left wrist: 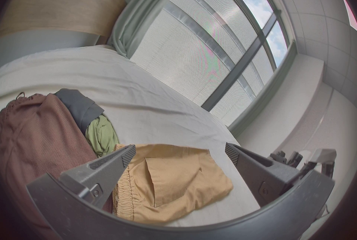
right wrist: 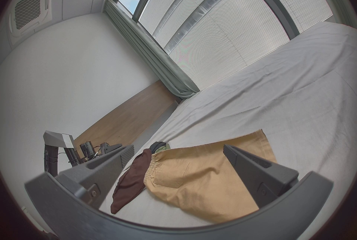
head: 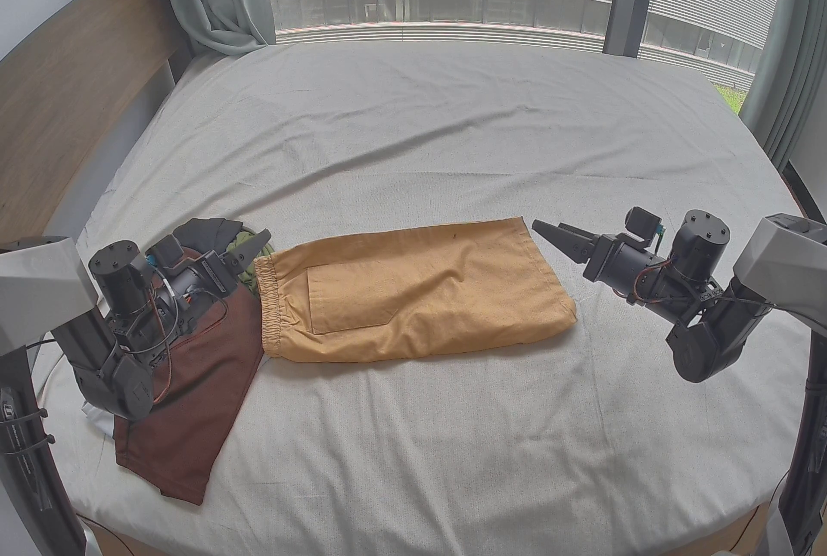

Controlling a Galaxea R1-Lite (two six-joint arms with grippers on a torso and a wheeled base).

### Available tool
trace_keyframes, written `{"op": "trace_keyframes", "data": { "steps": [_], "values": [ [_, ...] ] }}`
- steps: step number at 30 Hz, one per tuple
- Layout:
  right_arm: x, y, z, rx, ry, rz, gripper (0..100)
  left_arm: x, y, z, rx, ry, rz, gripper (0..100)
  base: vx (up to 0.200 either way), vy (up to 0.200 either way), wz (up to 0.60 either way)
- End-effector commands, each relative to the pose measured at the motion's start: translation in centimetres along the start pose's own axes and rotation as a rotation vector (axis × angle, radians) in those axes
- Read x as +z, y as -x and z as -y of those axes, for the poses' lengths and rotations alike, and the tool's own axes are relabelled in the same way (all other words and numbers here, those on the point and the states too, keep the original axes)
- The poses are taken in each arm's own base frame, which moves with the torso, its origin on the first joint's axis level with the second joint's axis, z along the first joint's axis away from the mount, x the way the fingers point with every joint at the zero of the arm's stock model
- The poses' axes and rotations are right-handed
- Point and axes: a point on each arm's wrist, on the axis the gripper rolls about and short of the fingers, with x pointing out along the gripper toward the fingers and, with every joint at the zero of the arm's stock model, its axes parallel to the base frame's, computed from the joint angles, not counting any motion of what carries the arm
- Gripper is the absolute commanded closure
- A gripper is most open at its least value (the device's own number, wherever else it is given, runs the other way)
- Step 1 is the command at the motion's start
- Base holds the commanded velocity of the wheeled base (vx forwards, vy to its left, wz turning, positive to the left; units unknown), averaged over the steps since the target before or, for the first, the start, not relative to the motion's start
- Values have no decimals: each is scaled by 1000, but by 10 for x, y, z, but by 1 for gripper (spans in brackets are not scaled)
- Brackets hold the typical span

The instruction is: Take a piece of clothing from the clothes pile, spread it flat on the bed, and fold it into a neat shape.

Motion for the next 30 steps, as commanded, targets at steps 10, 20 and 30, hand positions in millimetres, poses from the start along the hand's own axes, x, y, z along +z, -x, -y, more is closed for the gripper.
{"op": "trace_keyframes", "data": {
  "steps": [10, 20, 30],
  "values": [
    [4, 16, -15, -7, -18, -14, 0, 6, 17, 13, -29, -59, -13, 0, 0, 0, 0],
    [-18, 16, -9, -33, -60, -75, 0, -12, 26, 9, -26, -139, -95, 0, 0, 0, 0],
    [-27, 14, -11, -46, -92, -124, 0, -18, 30, 6, -17, -157, -122, 0, 0, 0, 0]
  ]
}}
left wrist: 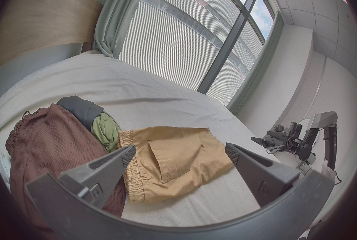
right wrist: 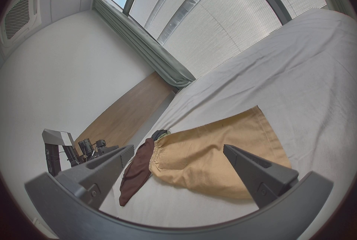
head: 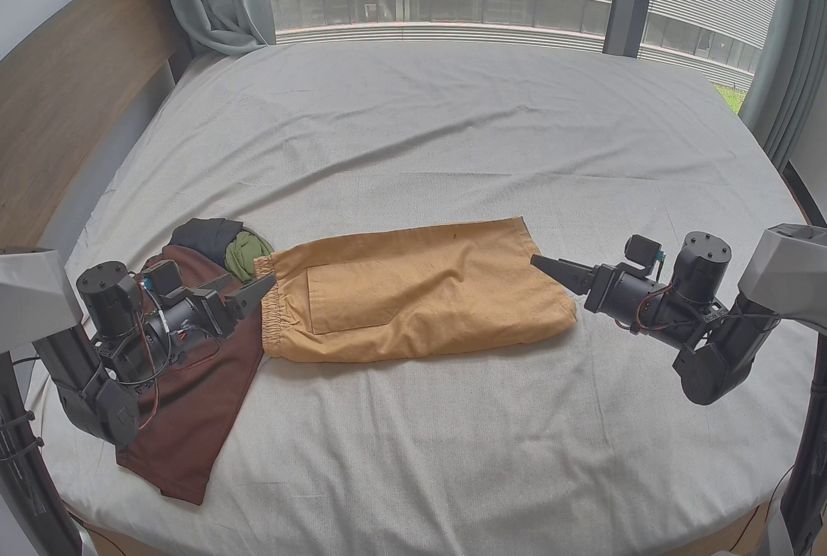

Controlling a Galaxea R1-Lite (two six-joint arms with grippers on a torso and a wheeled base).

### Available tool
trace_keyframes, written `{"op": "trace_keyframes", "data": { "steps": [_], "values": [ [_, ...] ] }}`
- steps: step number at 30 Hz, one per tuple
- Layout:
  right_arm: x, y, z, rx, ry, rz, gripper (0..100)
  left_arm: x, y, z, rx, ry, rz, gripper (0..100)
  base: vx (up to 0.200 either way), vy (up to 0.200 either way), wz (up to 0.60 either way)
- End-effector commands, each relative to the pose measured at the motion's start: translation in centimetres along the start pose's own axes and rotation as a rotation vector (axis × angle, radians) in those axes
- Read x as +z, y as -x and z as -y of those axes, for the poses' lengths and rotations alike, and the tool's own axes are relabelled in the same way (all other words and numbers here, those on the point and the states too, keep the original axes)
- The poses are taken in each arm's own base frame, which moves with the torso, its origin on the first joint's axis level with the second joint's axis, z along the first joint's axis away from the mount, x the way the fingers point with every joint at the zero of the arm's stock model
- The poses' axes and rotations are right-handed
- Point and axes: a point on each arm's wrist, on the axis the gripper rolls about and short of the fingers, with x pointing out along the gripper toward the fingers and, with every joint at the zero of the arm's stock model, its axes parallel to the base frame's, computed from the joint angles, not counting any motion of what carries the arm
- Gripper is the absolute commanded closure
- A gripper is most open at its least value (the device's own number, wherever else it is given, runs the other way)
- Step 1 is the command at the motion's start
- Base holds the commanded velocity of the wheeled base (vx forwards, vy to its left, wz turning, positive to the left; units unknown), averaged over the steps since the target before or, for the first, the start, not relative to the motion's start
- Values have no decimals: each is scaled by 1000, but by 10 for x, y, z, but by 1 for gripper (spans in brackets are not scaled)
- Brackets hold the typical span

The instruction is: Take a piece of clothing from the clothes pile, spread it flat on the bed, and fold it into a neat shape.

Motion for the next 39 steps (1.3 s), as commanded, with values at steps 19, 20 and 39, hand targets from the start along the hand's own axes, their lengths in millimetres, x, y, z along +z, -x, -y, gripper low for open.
{"op": "trace_keyframes", "data": {
  "steps": [19, 20, 39],
  "values": [
    [-15, -1, 8, -73, -57, -73, 0, -10, -1, -3, 5, 13, -37, 0, 0, 0, 0],
    [-15, -1, 8, -74, -57, -74, 0, -11, -1, -3, 7, 14, -38, 0, 0, 0, 0],
    [-68, -19, 52, -179, -131, -177, 0, -28, -3, -19, 39, -60, -89, 0, 0, 0, 0]
  ]
}}
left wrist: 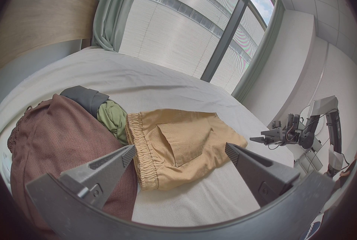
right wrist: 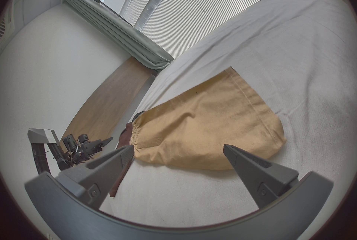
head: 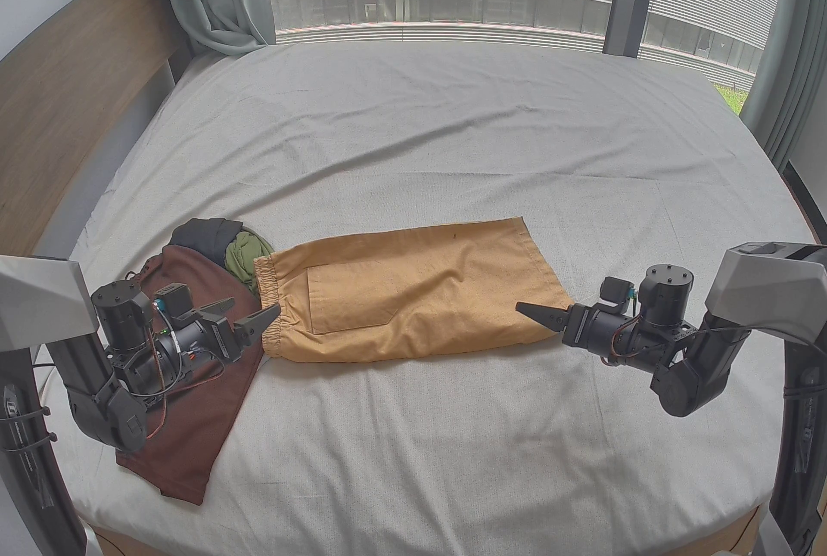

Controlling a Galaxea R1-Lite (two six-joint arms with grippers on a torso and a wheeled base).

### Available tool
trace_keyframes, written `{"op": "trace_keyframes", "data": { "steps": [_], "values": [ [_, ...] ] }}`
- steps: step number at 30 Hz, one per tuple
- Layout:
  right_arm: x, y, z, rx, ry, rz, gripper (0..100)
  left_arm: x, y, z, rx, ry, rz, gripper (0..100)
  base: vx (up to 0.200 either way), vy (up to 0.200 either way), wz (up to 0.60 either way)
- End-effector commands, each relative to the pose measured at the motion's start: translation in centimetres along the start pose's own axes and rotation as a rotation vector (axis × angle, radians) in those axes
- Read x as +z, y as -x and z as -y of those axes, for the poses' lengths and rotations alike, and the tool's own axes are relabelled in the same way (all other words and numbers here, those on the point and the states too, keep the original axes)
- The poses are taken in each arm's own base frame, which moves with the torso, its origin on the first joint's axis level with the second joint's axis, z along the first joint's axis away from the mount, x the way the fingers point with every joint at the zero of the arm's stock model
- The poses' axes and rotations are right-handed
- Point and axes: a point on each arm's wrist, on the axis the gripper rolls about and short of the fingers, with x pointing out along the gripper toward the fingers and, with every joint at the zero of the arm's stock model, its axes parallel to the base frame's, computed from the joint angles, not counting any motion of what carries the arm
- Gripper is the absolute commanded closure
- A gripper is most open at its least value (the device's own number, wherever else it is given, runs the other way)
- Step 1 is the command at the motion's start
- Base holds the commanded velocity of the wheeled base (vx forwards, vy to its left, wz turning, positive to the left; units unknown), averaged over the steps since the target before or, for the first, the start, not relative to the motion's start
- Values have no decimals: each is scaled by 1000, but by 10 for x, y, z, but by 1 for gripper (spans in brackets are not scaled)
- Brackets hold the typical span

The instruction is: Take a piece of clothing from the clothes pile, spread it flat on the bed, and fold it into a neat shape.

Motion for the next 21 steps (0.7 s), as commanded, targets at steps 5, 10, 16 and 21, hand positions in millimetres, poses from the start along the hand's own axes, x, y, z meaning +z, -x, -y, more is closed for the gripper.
{"op": "trace_keyframes", "data": {
  "steps": [5, 10, 16, 21],
  "values": [
    [-24, -16, 26, -77, -42, -50, 0, -1, 0, -2, 5, 3, -3, 0, 0, 0, 0],
    [-29, -17, 29, -86, -52, -63, 0, -2, 0, -2, 5, 4, -4, 0, 0, 0, 0],
    [-35, -17, 31, -101, -70, -97, 0, -2, 0, -3, 9, 5, -5, 0, 0, 0, 0],
    [-46, -24, 36, -102, -74, -111, 0, -1, 1, -4, 12, 4, -1, 0, 0, 0, 0]
  ]
}}
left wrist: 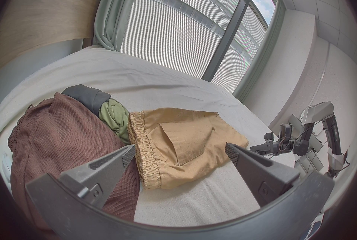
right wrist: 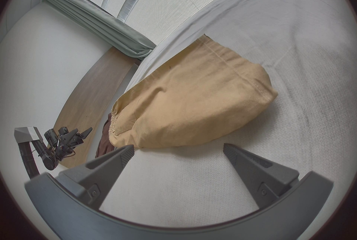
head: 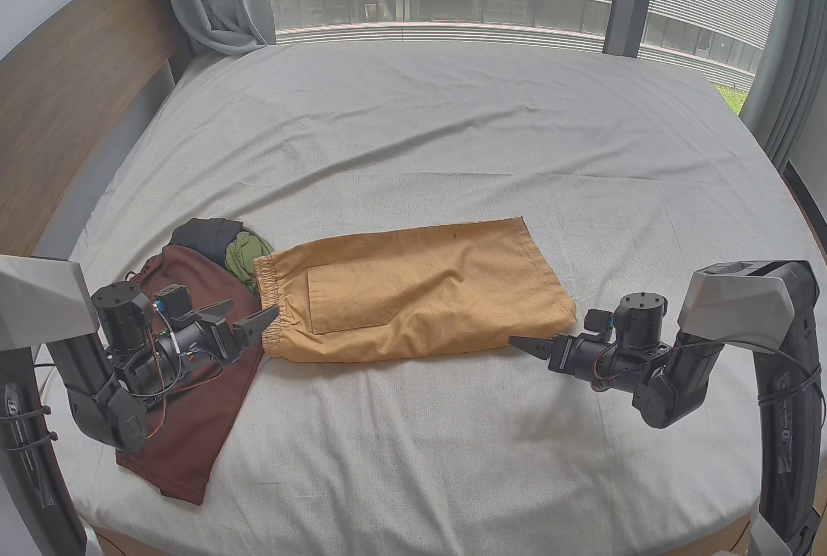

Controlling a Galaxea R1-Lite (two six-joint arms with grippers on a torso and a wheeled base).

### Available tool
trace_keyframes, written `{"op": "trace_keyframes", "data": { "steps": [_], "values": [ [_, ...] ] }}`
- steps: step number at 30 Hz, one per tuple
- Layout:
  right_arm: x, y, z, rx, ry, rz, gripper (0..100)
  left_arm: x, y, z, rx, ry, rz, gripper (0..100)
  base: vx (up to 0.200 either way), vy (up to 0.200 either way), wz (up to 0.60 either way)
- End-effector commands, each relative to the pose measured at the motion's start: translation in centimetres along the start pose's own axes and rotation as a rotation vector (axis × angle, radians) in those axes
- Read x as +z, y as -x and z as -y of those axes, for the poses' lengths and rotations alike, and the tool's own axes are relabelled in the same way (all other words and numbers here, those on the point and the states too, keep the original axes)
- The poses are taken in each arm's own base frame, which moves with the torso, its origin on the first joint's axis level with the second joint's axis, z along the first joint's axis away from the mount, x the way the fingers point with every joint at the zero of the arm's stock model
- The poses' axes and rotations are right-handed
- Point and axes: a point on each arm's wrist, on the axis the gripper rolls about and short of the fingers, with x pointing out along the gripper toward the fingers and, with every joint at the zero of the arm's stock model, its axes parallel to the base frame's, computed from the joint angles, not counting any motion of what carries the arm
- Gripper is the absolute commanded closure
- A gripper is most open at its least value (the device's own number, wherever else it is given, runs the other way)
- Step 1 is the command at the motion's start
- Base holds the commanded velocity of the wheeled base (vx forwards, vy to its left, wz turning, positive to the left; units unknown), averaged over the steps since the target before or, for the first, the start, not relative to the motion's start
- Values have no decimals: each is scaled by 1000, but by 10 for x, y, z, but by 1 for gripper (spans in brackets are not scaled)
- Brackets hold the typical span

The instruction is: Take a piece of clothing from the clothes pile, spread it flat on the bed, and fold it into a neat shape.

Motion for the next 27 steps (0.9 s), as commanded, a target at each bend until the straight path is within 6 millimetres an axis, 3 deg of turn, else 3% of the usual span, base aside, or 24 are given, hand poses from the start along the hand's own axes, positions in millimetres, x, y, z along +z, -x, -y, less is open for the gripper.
{"op": "trace_keyframes", "data": {
  "steps": [1, 16, 27],
  "values": [
    [-10, -7, 5, -5, -6, -20, 0, 0, 0, -1, 1, 1, 1, 0, 0, 0, 0],
    [-14, -36, -5, 25, -45, 25, 0, 6, 2, -6, 18, -1, 24, 0, 0, 0, 0],
    [-3, -51, -20, 96, -108, 104, 0, 7, 3, -7, 22, -2, 28, 0, 0, 0, 0]
  ]
}}
